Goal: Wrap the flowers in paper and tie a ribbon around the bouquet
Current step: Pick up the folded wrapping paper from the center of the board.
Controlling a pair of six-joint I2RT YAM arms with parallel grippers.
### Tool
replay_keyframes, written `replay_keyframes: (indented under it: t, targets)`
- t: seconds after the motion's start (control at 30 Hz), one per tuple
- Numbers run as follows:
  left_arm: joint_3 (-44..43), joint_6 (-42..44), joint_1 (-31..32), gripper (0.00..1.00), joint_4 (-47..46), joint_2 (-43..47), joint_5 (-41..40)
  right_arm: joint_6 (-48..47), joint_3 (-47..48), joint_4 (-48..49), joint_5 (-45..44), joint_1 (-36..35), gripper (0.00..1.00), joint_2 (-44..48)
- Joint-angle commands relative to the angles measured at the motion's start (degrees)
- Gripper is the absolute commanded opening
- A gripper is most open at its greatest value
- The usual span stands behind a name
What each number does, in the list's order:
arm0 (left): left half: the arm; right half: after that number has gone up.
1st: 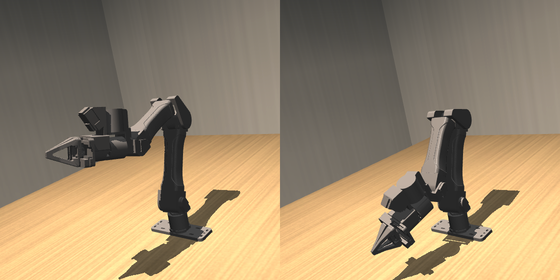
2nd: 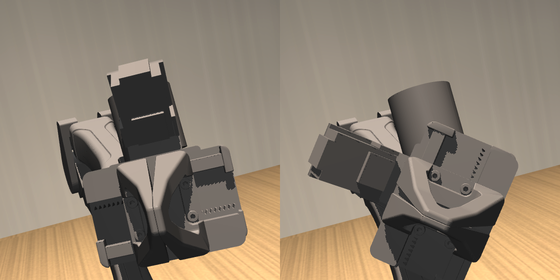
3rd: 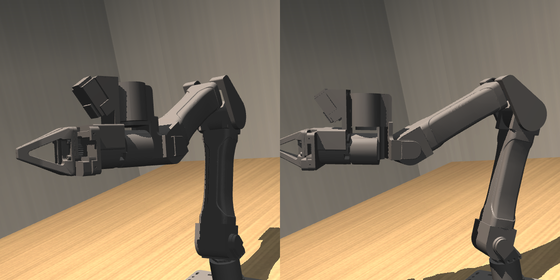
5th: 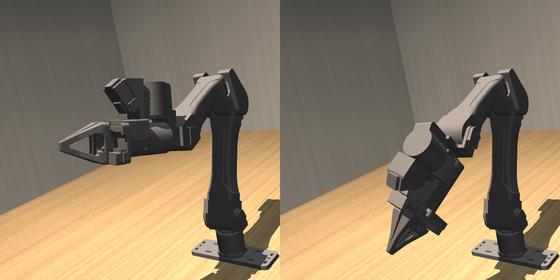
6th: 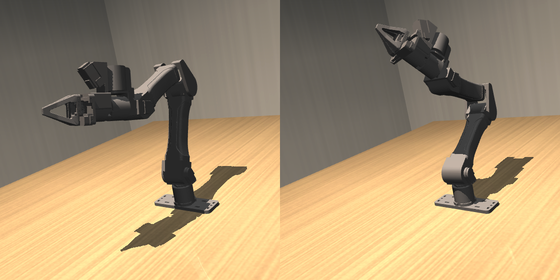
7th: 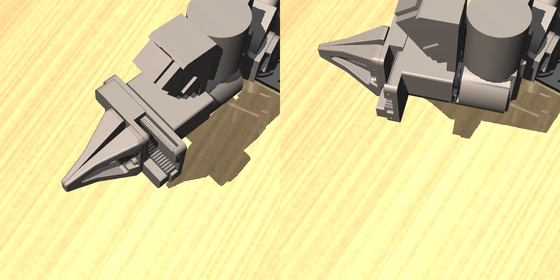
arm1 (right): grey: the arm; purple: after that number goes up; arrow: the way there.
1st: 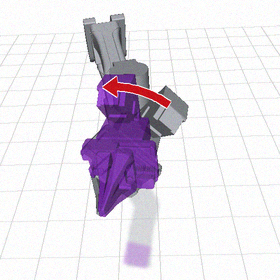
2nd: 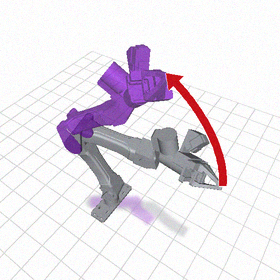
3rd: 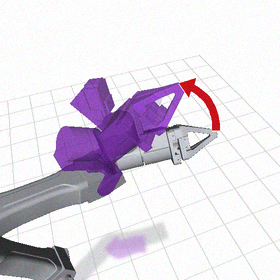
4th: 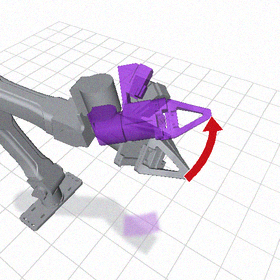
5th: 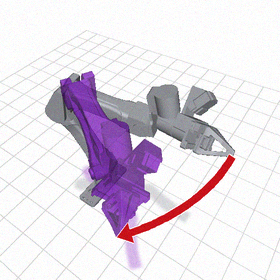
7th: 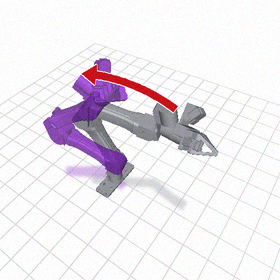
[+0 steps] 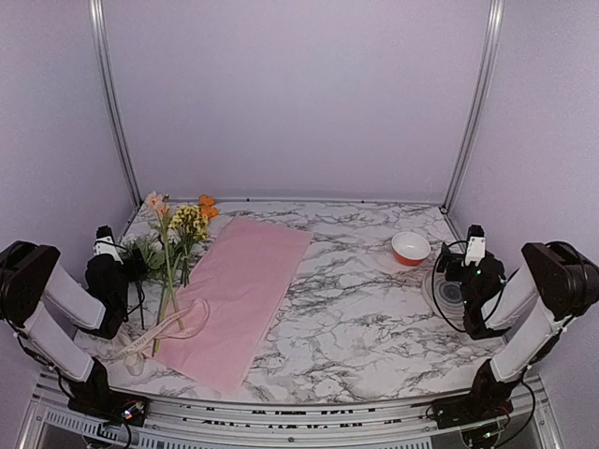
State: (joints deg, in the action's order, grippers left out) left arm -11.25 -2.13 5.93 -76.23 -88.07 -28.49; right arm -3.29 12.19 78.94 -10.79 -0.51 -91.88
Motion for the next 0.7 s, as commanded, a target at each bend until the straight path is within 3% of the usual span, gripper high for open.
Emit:
replay_keyframes:
  t: [0.0,0.4,0.5,0.57,0.67]
  targets:
    - [-1.0,0.1,-0.3,0.99,0.0,0.0,-0.1,-0.4,0.7,-0.2,0.1,-0.5,1.0,0.1]
    - [-0.5,0.3,-0.5,0.99,1.6,2.3,1.3,-0.9,0.8,-1.0,1.5,-0.5,1.0,0.8]
    - [1.0,2.0,1.2,0.99,-0.2,5.0,-1.3,-1.2,6.3,-17.7,1.9,-0.7,1.0,8.3]
    - [-2.6,2.3,3.2,0.99,11.4,12.0,-8.4,1.9,13.6,-31.9,2.4,-0.7,0.98,12.9]
    - [-7.1,7.0,5.0,0.99,14.6,20.8,-7.7,6.5,24.0,-46.4,10.3,-1.4,0.76,16.3]
